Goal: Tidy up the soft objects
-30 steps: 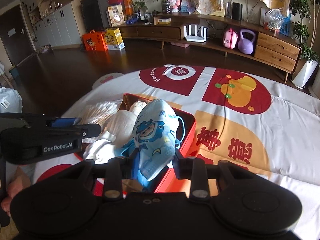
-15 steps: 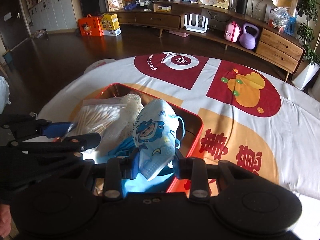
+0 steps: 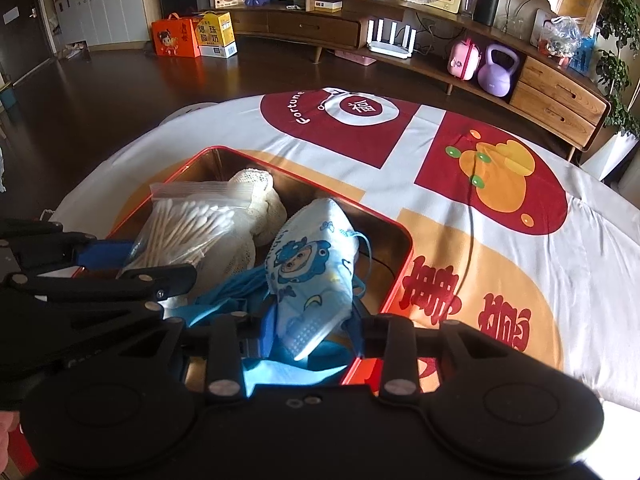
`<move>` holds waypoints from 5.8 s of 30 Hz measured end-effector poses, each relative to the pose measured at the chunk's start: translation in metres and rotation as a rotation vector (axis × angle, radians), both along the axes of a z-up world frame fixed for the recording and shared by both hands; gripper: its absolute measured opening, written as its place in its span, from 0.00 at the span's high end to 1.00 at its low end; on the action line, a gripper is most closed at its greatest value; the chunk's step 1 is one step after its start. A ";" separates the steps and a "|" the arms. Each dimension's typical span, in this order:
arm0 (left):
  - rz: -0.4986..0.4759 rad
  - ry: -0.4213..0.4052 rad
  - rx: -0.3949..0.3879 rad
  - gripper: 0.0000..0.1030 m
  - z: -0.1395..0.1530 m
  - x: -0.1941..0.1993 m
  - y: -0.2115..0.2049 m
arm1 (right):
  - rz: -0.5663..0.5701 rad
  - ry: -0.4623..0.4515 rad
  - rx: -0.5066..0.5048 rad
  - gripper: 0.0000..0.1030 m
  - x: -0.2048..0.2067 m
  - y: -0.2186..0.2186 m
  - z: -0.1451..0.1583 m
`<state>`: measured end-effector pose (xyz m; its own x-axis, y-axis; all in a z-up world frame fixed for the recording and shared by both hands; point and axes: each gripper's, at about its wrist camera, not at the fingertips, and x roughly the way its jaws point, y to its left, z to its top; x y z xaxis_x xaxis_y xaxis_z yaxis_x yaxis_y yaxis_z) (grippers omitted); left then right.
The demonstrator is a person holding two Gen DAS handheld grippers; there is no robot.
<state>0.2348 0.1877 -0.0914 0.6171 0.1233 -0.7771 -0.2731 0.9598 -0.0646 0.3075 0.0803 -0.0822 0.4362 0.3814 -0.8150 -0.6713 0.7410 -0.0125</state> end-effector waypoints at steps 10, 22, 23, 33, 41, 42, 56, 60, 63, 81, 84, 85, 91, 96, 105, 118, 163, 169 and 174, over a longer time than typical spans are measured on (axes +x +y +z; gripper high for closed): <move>0.029 0.008 -0.050 0.57 0.000 -0.006 0.008 | 0.029 -0.011 0.013 0.57 -0.006 -0.006 0.008; 0.040 -0.027 -0.037 0.44 0.016 -0.020 0.002 | 0.035 -0.024 0.058 0.44 -0.023 -0.023 0.026; 0.040 -0.031 -0.032 0.44 0.017 -0.022 0.002 | 0.035 -0.024 0.065 0.43 -0.024 -0.025 0.028; 0.017 -0.065 -0.017 0.44 0.037 -0.038 -0.013 | 0.043 -0.036 0.126 0.38 -0.042 -0.051 0.051; -0.009 -0.088 -0.016 0.44 0.051 -0.051 -0.029 | 0.034 -0.034 0.186 0.32 -0.054 -0.082 0.070; -0.012 -0.092 -0.015 0.41 0.053 -0.053 -0.031 | 0.031 -0.032 0.194 0.30 -0.056 -0.088 0.072; -0.103 -0.142 -0.025 0.20 0.072 -0.070 -0.082 | -0.068 -0.057 0.273 0.14 -0.064 -0.173 0.090; -0.131 -0.139 -0.036 0.20 0.072 -0.070 -0.099 | -0.102 -0.066 0.288 0.09 -0.064 -0.195 0.087; -0.154 -0.142 -0.036 0.18 0.070 -0.069 -0.113 | -0.116 -0.072 0.282 0.03 -0.065 -0.209 0.082; -0.179 -0.085 -0.116 0.15 0.043 -0.024 -0.169 | -0.066 -0.089 0.195 0.02 -0.074 -0.239 0.024; -0.192 -0.046 -0.143 0.15 0.035 -0.009 -0.177 | -0.058 -0.081 0.186 0.04 -0.071 -0.240 0.013; -0.197 -0.027 -0.137 0.15 0.031 -0.003 -0.182 | -0.053 -0.077 0.183 0.05 -0.070 -0.240 0.010; -0.236 0.014 -0.148 0.15 0.016 0.024 -0.201 | -0.041 -0.060 0.182 0.08 -0.063 -0.242 -0.005; -0.226 0.038 -0.149 0.15 0.006 0.044 -0.212 | -0.038 -0.050 0.191 0.11 -0.056 -0.242 -0.013; -0.168 0.095 -0.177 0.15 -0.016 0.074 -0.214 | -0.018 -0.050 0.191 0.21 -0.042 -0.237 -0.027; -0.128 0.173 -0.233 0.15 -0.040 0.112 -0.218 | 0.052 -0.047 0.181 0.32 -0.021 -0.229 -0.039; -0.121 0.116 -0.136 0.91 -0.041 0.100 -0.200 | -0.008 -0.031 0.165 0.85 0.002 -0.239 -0.043; -0.095 0.139 -0.211 0.89 -0.040 0.101 -0.198 | -0.017 -0.022 0.172 0.85 -0.004 -0.244 -0.044; -0.113 0.128 -0.181 0.74 -0.032 0.102 -0.207 | -0.017 -0.023 0.179 0.85 -0.006 -0.248 -0.041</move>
